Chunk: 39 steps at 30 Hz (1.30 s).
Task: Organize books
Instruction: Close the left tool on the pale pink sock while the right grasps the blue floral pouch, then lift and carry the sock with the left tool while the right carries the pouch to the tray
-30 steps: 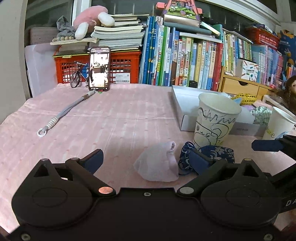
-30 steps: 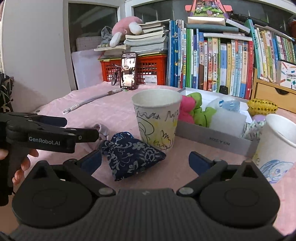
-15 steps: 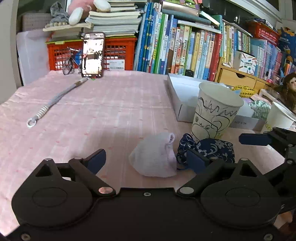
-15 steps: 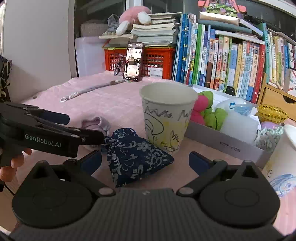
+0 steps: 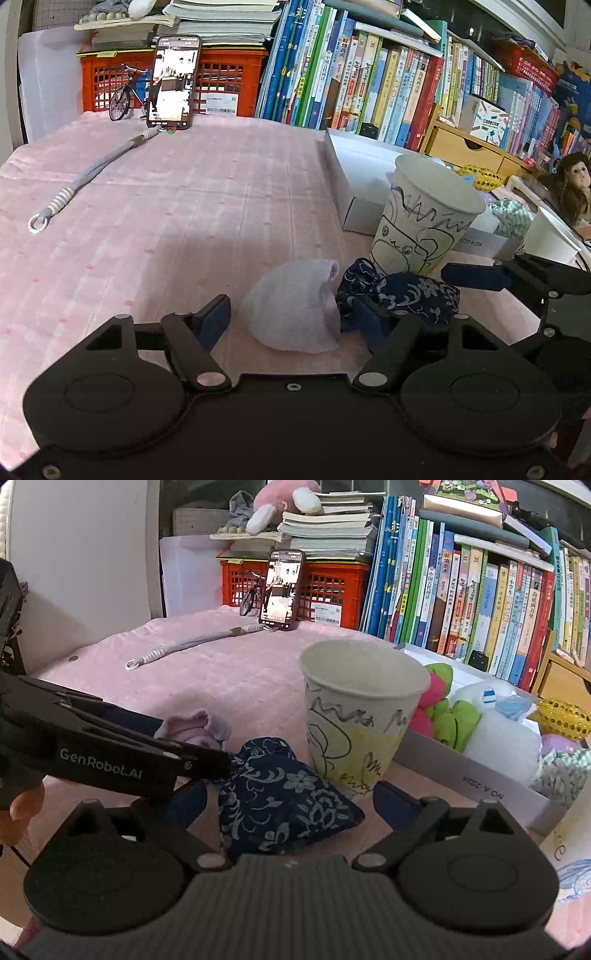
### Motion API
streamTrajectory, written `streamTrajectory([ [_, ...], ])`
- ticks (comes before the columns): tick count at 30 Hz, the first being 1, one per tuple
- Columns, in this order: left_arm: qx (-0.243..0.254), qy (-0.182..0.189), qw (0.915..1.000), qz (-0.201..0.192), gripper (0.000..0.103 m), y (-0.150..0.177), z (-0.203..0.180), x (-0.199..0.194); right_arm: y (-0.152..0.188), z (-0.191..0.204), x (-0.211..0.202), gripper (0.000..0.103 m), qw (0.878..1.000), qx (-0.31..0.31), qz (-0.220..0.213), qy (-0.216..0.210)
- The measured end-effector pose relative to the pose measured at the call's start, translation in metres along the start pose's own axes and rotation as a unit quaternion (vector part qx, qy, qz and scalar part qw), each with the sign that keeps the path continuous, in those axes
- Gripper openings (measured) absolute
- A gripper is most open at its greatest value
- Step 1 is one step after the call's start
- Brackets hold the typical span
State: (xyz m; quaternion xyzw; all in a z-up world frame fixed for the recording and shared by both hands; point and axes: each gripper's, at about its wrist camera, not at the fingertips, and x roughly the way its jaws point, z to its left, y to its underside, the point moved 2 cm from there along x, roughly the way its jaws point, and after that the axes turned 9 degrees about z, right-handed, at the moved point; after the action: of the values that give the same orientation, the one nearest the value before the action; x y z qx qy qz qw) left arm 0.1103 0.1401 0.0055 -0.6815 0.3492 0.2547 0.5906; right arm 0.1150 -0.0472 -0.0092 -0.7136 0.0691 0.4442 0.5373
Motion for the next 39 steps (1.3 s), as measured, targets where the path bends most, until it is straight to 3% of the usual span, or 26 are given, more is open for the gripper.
streamTrajectory([
  [5,0.0,0.008,1.0,0.003,0.057,-0.001,0.001,0.001,0.001,0.002,0.004,0.092,1.0,-0.002,0.009,-0.004],
  [11,0.005,0.005,1.0,0.001,0.051,0.0,-0.001,0.001,0.002,0.005,0.007,0.088,1.0,0.0,0.013,-0.01],
  [23,0.005,0.004,1.0,0.001,0.048,0.001,-0.001,-0.001,0.003,0.005,0.007,0.077,1.0,0.01,0.012,-0.017],
  [39,0.01,-0.008,0.9999,-0.005,0.046,0.007,-0.002,-0.012,0.01,-0.001,-0.008,0.073,1.0,0.026,-0.006,-0.016],
])
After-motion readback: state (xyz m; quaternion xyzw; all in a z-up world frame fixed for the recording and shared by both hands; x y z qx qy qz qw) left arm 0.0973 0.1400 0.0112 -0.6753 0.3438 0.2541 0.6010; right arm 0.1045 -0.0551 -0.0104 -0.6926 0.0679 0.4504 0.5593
